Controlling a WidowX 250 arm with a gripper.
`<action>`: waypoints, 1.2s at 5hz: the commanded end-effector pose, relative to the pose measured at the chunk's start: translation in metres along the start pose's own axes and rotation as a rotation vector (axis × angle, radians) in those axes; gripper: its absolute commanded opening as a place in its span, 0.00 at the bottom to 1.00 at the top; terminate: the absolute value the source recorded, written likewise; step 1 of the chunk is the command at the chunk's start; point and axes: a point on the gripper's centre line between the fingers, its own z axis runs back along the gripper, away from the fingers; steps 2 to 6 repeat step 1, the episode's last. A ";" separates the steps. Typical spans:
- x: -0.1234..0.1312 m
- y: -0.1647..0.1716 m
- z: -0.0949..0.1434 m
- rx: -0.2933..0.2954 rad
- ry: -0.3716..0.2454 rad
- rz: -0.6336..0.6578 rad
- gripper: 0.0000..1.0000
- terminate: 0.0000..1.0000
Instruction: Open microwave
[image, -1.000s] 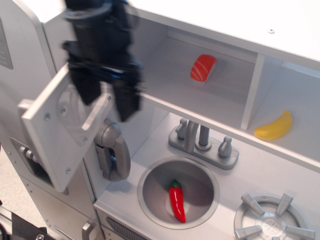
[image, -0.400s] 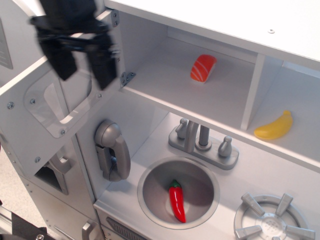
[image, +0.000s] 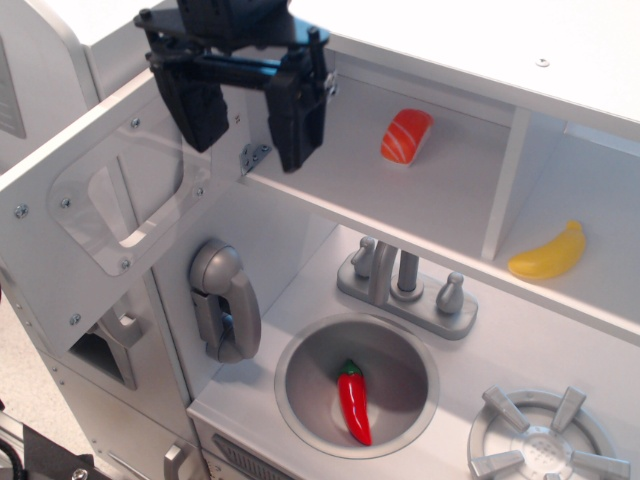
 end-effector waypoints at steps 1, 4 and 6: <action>0.002 -0.002 0.027 0.001 -0.045 -0.012 1.00 1.00; 0.002 -0.002 0.027 0.001 -0.045 -0.012 1.00 1.00; 0.002 -0.002 0.027 0.001 -0.045 -0.012 1.00 1.00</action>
